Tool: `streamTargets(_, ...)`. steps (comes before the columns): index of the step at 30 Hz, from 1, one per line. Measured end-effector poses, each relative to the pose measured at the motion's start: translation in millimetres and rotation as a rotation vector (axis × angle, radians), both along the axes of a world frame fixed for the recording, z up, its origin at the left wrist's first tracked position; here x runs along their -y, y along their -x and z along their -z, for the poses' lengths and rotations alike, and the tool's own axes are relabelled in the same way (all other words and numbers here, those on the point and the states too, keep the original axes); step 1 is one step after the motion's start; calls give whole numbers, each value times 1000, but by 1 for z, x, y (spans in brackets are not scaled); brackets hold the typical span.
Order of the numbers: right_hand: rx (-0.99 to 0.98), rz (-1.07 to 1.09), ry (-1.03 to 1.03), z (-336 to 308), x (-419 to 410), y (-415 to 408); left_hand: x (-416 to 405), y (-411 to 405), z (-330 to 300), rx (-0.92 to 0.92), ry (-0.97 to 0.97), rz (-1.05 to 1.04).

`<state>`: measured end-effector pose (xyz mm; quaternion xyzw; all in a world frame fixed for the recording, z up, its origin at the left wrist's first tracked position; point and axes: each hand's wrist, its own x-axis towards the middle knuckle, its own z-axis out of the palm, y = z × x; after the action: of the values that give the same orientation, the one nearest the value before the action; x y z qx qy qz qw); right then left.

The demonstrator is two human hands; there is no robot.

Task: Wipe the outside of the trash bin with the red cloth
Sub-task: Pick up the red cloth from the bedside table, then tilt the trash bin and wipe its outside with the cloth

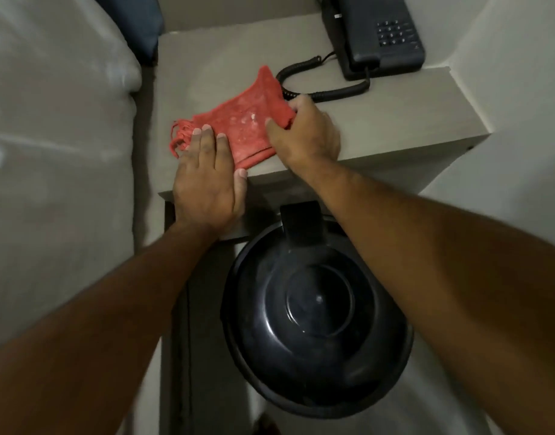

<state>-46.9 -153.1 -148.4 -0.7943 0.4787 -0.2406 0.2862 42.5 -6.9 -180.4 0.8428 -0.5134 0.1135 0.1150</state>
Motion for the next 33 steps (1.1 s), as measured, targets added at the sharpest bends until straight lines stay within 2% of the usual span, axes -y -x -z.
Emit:
streamTargets(2, 122, -43, -87, -4, -1, 6, 0, 2, 4, 43, 32, -19)
streamTargets(5, 476, -124, -316, -13, -8, 19, -2, 6, 3, 50, 75, 16)
streamTargets(9, 1133, -76, -822, -33, -26, 41, -22, 34, -9, 101, 230, 227)
streamTargets(12, 1437, -45, -1125, -42, -32, 78, -41, 81, -18, 65, 229, 341)
streamTargets(14, 1513, -79, -1198, -41, -35, 115, -58, 123, -16, -18, 143, 363)
streamTargets(16, 1608, -38, -1188, -31, -39, 159, -76, 159, -8, -41, 43, 411)
streamTargets(18, 1691, 20, -1106, -17, -44, 208, -91, 188, 2, -31, -55, 507)
streamTargets(20, 1704, 31, -1016, 1, -53, 261, -99, 209, 10, -35, -236, 593)
streamTargets(23, 1738, 98, -1012, 45, -76, 335, -102, 220, 22, 48, -475, 611)
streamTargets(27, 1672, 244, -1012, 103, -128, 401, -98, 219, 26, 73, -492, 605)
streamTargets(33, 1513, 577, -1071, 155, -188, 408, -87, 226, 19, 54, -515, 557)
